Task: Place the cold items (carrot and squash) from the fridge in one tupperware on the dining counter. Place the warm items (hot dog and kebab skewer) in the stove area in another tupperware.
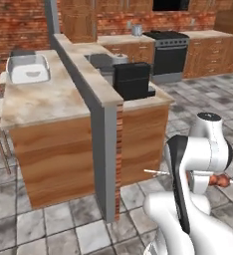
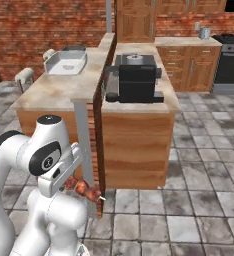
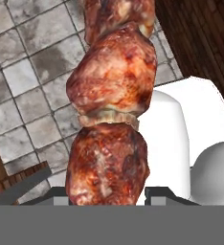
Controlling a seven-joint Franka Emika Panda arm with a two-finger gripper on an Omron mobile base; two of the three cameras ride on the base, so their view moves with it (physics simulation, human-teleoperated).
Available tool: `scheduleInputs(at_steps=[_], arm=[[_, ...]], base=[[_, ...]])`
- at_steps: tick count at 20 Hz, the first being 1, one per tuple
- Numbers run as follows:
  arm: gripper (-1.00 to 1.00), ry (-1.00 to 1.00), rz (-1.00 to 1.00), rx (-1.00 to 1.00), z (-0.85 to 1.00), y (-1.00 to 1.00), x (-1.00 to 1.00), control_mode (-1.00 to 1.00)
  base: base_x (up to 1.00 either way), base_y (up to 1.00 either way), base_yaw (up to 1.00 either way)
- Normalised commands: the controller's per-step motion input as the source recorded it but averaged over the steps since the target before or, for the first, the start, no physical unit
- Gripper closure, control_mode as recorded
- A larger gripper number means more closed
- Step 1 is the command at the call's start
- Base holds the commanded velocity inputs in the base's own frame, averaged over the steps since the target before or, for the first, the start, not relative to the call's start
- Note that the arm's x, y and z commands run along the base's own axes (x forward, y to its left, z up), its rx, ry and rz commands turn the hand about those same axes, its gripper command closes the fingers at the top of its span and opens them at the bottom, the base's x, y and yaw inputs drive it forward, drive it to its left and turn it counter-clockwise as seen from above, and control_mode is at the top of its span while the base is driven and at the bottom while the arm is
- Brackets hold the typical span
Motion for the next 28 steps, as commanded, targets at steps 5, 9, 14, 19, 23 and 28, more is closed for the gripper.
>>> scheduleInputs(at_steps=[5,9,14,19,23,28], arm=[[1.0,0.0,0.0,0.0,0.0,0.0,0.0,1.0],[1.0,0.0,0.0,0.0,0.0,0.0,0.0,1.0],[1.0,0.0,0.0,0.0,0.0,0.0,0.0,1.0],[1.0,0.0,0.0,0.0,0.0,0.0,0.0,1.0],[1.0,0.0,0.0,0.0,0.0,0.0,0.0,1.0],[1.0,0.0,0.0,0.0,0.0,0.0,0.0,1.0]], base=[[0.0,1.0,-0.48],[0.0,1.0,-0.37],[0.1,1.0,-0.3],[0.19,1.0,-0.26],[0.19,1.0,-0.22],[0.1,1.0,-0.25]])
